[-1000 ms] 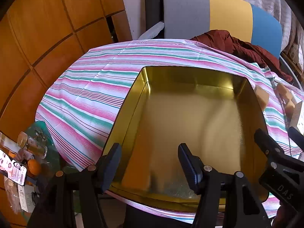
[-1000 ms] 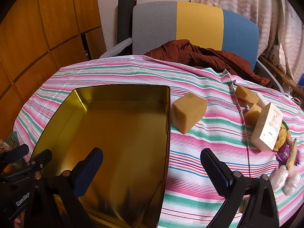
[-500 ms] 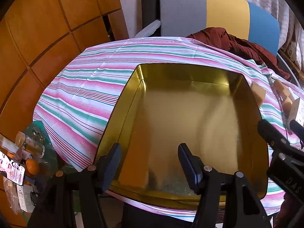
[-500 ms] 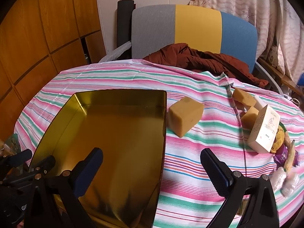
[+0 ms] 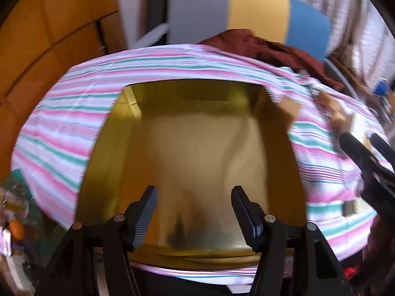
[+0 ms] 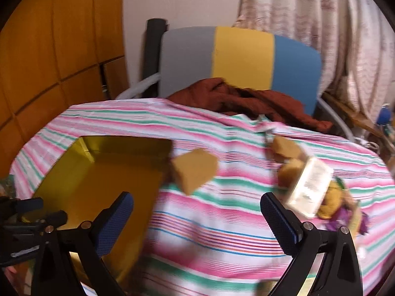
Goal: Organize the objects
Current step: 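Grasp the green-labelled medicine box with the left tool while the right tool grasps a plastic-wrapped bundle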
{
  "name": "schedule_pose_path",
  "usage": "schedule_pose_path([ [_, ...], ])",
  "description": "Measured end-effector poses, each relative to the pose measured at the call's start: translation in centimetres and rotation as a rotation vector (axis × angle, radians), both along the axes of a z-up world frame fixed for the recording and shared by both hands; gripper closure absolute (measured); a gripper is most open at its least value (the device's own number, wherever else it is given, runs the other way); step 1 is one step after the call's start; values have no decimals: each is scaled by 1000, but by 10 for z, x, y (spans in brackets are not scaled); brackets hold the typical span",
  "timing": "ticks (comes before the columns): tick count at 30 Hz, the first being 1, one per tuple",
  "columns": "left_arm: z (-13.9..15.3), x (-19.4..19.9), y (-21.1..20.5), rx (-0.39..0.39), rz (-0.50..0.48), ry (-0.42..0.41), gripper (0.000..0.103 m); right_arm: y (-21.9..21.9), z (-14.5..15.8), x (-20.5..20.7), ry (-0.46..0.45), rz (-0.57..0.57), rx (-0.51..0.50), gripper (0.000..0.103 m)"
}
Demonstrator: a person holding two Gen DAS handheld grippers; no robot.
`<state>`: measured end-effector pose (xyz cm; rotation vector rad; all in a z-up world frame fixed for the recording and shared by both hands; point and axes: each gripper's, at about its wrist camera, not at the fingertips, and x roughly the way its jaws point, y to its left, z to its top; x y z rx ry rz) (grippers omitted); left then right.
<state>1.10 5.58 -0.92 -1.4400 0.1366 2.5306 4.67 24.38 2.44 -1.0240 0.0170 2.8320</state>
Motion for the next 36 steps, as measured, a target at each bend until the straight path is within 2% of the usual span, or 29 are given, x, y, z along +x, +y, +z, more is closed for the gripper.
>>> schedule_pose_path([
  [3, 3, 7, 16, 49, -92, 13, 40, 24, 3, 14, 33, -79, 19, 0],
  [6, 4, 13, 40, 34, -179, 18, 40, 56, 3, 29, 54, -167, 7, 0],
  [9, 6, 17, 60, 18, -241, 23, 40, 90, -2, 45, 48, -252, 12, 0],
  [14, 10, 19, 91, 47, -349, 2, 40, 143, -16, 77, 15, -393, 12, 0],
  [17, 8, 24, 114, 61, -431, -25, 40, 184, -26, 104, 6, -499, -57, 0],
  [21, 4, 32, 140, 65, -521, -47, 40, 232, -45, 135, -3, -639, -201, 1],
  [27, -10, 39, 178, 119, -660, -130, 40, 254, -70, 137, -70, -649, -239, 26],
  [30, -15, 41, 193, 200, -714, -194, 40, 258, -80, 133, -90, -649, -253, 38],
  [32, -17, 41, 201, 284, -749, -254, 40, 262, -88, 133, -99, -651, -284, 49],
  [33, -20, 41, 206, 313, -762, -291, 40, 265, -94, 134, -104, -653, -308, 50],
  [36, -19, 45, 215, 299, -769, -250, 40, 267, -98, 137, -90, -657, -310, 54],
])
